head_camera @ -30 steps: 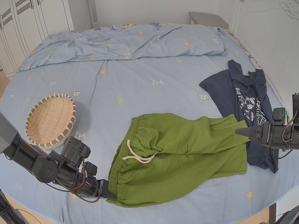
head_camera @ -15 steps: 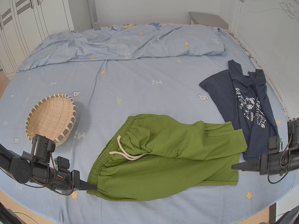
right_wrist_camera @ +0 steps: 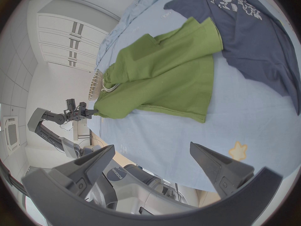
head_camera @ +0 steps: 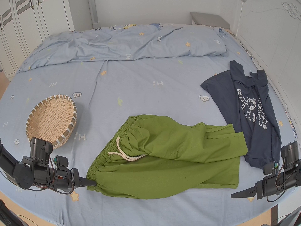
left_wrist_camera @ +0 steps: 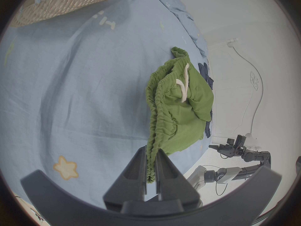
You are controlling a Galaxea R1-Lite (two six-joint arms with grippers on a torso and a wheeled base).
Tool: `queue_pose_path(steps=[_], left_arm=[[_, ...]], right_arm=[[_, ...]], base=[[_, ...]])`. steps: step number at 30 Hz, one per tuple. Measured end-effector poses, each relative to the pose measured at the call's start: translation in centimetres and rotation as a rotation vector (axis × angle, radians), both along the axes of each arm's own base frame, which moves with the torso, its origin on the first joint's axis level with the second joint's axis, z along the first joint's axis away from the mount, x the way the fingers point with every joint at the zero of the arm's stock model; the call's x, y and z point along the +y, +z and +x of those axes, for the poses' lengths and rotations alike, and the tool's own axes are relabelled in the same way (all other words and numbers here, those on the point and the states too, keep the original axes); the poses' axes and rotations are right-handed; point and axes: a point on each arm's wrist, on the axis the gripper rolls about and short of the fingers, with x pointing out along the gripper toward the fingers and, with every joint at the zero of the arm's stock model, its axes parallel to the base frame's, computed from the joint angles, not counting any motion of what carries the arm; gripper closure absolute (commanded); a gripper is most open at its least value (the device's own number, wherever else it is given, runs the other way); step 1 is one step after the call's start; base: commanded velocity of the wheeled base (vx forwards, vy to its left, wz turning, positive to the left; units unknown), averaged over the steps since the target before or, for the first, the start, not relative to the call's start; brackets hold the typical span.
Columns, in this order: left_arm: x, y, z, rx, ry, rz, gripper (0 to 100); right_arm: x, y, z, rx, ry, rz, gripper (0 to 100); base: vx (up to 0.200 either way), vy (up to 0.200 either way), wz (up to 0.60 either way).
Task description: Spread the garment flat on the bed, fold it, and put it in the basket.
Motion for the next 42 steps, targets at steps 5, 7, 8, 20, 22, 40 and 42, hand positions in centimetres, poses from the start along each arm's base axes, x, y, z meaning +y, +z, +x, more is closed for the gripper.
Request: queue_pose_path(steps=[5, 7, 8, 20, 22, 40, 42], left_arm=[[0.1, -0.1, 0.4, -0.002, 0.004, -0.002, 100], [0.1, -0.1, 0.5, -0.005, 0.006, -0.002, 100], [0.2, 0.0, 0.6, -0.006, 0.007, -0.002, 100], [0.3, 0.0, 1.4, -0.017, 0.012, -0.003, 100], [0.3, 0.0, 1.4, -0.016, 0.014, -0.003, 100], [0.5, -0.1, 1.5, -0.019, 0.018, 0.0, 100], [0.5, -0.1, 1.5, -0.018, 0.018, 0.0, 100]], right_arm=[[-0.1, -1.1, 1.4, -0.026, -0.005, 0.009, 0], [-0.1, -1.4, 1.9, -0.048, -0.006, 0.02, 0], [-0.2, -1.6, 2.1, -0.054, -0.007, 0.026, 0], [-1.7, -3.5, 2.9, 0.025, -0.092, 0.032, 0], [-1.8, -3.7, 3.1, 0.033, -0.095, 0.033, 0], [-1.9, -5.9, 5.6, 0.029, -0.079, 0.086, 0], [-1.9, -6.0, 5.7, 0.031, -0.078, 0.086, 0]], base=[[0.0, 0.0, 0.0], [0.0, 0.0, 0.0], [0.0, 0.0, 0.0], [0.0, 0.0, 0.0], [0.0, 0.0, 0.0], [0.0, 0.0, 0.0], [0.0, 0.0, 0.0]])
